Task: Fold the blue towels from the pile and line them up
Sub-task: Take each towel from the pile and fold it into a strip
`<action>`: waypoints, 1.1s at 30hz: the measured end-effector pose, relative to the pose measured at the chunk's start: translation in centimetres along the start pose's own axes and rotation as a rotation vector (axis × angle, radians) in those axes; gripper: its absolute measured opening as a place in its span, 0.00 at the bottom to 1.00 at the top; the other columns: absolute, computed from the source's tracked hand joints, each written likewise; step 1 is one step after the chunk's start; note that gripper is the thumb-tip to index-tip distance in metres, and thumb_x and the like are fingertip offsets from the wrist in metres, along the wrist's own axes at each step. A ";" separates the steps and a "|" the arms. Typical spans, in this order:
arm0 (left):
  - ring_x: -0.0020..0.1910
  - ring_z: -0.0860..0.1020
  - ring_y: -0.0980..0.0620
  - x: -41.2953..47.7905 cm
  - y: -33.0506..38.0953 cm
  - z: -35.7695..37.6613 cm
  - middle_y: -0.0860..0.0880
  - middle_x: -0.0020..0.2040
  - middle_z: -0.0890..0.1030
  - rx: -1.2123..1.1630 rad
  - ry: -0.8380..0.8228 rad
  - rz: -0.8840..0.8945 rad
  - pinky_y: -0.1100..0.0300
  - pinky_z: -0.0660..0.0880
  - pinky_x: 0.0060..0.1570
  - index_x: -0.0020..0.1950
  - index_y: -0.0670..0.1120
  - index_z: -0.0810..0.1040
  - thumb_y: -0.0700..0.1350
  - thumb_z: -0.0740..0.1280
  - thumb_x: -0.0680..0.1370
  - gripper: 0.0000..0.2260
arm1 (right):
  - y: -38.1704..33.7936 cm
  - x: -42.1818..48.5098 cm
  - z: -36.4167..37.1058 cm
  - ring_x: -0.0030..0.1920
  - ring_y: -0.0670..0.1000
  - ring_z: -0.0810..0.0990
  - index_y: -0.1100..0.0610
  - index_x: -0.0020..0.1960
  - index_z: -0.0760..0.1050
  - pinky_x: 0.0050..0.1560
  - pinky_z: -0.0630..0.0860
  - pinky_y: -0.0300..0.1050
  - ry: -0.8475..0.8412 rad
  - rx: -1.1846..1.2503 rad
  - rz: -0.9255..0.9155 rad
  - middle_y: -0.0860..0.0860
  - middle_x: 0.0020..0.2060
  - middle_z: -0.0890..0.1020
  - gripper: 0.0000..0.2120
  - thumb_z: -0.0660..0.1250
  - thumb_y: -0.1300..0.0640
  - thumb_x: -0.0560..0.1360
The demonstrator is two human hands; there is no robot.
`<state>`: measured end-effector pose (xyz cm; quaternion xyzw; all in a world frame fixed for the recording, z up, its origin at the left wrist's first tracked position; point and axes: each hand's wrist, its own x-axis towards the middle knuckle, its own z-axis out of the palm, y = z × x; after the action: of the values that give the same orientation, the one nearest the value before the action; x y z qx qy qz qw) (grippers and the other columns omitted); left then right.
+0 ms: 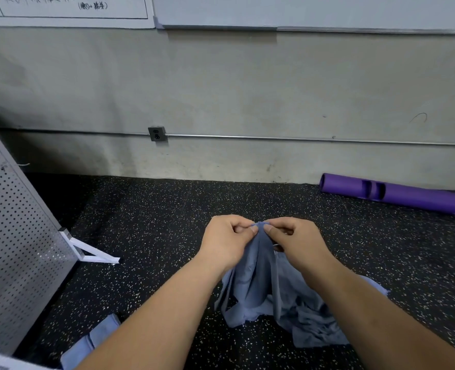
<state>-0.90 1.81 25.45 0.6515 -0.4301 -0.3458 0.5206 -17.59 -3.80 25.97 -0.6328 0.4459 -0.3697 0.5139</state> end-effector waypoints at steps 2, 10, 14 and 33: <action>0.35 0.77 0.56 -0.1 0.1 -0.1 0.52 0.34 0.83 0.002 0.009 -0.012 0.57 0.77 0.43 0.45 0.49 0.89 0.42 0.78 0.78 0.03 | -0.1 0.0 0.0 0.49 0.55 0.88 0.55 0.54 0.88 0.54 0.85 0.56 0.005 -0.066 -0.022 0.51 0.43 0.89 0.06 0.72 0.62 0.81; 0.39 0.85 0.55 -0.6 0.6 -0.2 0.50 0.38 0.87 -0.029 0.048 -0.052 0.57 0.83 0.47 0.44 0.48 0.88 0.41 0.80 0.75 0.04 | -0.3 -0.5 0.4 0.48 0.48 0.88 0.49 0.51 0.88 0.57 0.85 0.55 -0.013 -0.145 -0.072 0.44 0.43 0.89 0.08 0.73 0.60 0.81; 0.42 0.86 0.52 -0.9 1.0 -0.3 0.47 0.41 0.88 -0.110 0.005 -0.077 0.58 0.84 0.49 0.47 0.44 0.89 0.37 0.77 0.77 0.03 | -0.9 -0.8 0.3 0.46 0.39 0.87 0.43 0.50 0.85 0.53 0.83 0.42 -0.024 -0.194 -0.115 0.37 0.42 0.88 0.12 0.72 0.61 0.81; 0.46 0.83 0.56 -0.1 1.2 -2.6 0.54 0.46 0.86 0.236 -0.015 0.135 0.66 0.79 0.49 0.56 0.49 0.87 0.32 0.66 0.79 0.16 | -0.9 0.4 -2.3 0.43 0.42 0.86 0.45 0.50 0.87 0.50 0.82 0.45 0.102 -0.308 -0.229 0.40 0.41 0.88 0.08 0.74 0.58 0.79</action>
<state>1.13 2.81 27.15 0.6752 -0.5145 -0.2616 0.4592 -19.40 -4.82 27.35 -0.7309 0.4478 -0.3846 0.3425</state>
